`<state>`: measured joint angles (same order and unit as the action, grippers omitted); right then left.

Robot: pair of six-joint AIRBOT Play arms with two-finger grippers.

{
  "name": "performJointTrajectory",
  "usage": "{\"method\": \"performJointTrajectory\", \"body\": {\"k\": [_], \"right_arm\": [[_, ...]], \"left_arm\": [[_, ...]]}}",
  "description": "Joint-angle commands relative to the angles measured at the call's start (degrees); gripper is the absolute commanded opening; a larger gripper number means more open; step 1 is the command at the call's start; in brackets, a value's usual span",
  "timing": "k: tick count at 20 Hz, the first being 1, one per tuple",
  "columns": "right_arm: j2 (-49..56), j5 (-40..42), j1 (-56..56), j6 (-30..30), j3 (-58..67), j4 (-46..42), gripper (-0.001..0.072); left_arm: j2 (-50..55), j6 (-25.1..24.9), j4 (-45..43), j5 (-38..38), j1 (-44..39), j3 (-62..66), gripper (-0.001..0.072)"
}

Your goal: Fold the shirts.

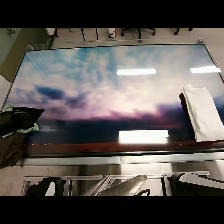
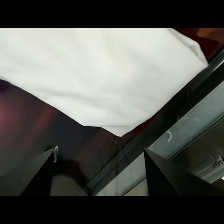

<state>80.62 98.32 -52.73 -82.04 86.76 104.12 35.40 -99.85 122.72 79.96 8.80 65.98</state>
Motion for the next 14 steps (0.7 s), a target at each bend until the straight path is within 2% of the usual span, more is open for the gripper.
{"method": "performJointTrajectory", "body": {"k": [1,2,3,4,5,10,14], "right_arm": [[0.04,0.15,0.63,0.68,0.52,-1.16,0.0555],[0.04,-0.17,1.29,0.66,0.55,0.39,0.0444],[0.04,-0.70,2.05,0.63,0.55,2.29,0.0293],[0.02,-0.87,3.21,0.35,0.55,4.92,0.0108],[0.00,-1.01,4.90,-0.02,0.55,7.43,0.0021],[-3.45,-6.62,21.00,-5.55,-1.81,12.98,0.0019],[-13.57,-19.41,40.83,-8.85,-18.58,14.49,0.0019]], "left_arm": [[-0.02,0.04,0.00,-0.57,0.04,0.00,0.0016],[-0.02,0.04,0.02,-0.59,0.04,-0.02,0.0016],[-0.02,0.04,0.02,-0.83,0.04,0.00,0.0016],[-0.02,0.07,0.07,-1.31,0.04,0.00,0.0016],[-0.04,0.09,0.28,-1.77,0.04,0.00,0.0016],[-0.09,4.46,0.72,-2.14,-0.09,-0.96,0.0016],[-2.38,4.37,4.79,-3.91,-1.66,-13.86,0.0016]]}}
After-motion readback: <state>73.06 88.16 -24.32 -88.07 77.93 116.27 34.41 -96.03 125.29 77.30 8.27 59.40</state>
